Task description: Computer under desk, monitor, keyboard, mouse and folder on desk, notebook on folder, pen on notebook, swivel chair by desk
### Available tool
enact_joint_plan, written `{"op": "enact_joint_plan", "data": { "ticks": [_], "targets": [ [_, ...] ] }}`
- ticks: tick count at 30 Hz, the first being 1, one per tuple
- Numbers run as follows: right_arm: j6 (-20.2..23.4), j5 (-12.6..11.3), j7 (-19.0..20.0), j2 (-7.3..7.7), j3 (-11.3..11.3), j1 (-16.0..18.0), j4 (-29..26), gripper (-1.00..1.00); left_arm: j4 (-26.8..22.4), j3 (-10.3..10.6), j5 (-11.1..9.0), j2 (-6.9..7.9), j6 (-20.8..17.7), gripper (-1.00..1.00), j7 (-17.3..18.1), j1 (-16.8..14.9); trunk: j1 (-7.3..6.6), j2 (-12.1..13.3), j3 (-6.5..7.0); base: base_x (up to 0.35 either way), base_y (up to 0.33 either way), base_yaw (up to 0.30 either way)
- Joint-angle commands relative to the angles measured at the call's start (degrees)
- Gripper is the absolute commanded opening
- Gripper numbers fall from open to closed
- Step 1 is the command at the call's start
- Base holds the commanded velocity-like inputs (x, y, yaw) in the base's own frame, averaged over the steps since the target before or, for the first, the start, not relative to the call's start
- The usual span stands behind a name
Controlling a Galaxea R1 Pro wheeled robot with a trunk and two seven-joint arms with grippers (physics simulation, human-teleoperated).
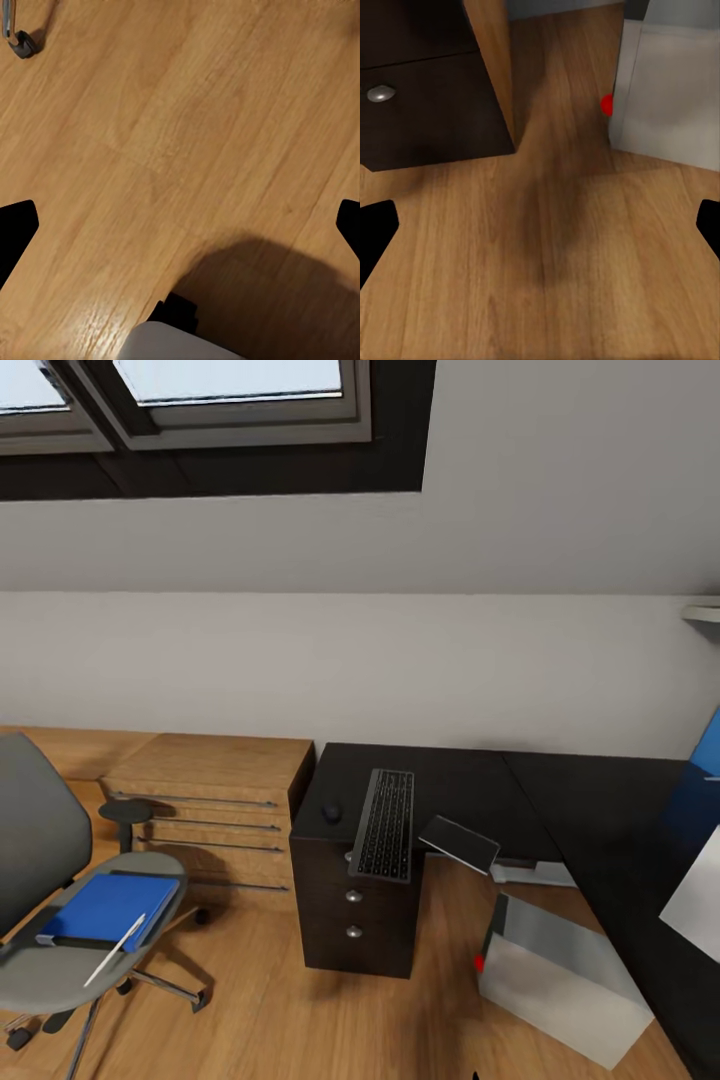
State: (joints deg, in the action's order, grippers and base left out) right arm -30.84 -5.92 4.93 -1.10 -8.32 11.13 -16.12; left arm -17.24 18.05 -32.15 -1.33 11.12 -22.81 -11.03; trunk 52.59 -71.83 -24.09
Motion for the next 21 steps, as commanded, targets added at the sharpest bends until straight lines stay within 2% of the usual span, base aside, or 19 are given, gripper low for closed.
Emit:
{"op": "enact_joint_plan", "data": {
  "ticks": [1,10,13,21],
  "targets": [
    [-0.17,-0.61,0.52,-0.03,-0.20,0.04,0.10,1.00,0.01,0.49,-0.55,-0.01,0.28,1.00,-0.30,-0.04,-0.23,0.38,0.12,0.000,0.000,0.000],
    [-0.23,-0.60,0.42,-0.23,-0.20,0.04,0.27,1.00,0.81,0.54,-0.47,-0.38,0.27,1.00,-0.25,-0.04,-2.20,3.99,1.74,0.000,0.000,0.021],
    [-0.26,-0.59,0.35,-0.40,-0.20,0.04,0.29,1.00,1.10,0.55,-0.44,-0.53,0.23,1.00,-0.23,-0.04,-2.86,5.19,2.28,0.000,0.000,0.199],
    [-0.23,-0.59,0.27,-0.47,-0.16,0.04,0.51,1.00,1.29,0.51,-0.35,-0.54,0.43,1.00,-0.14,-0.04,-2.86,5.19,2.28,0.000,0.000,0.253]
  ]
}}
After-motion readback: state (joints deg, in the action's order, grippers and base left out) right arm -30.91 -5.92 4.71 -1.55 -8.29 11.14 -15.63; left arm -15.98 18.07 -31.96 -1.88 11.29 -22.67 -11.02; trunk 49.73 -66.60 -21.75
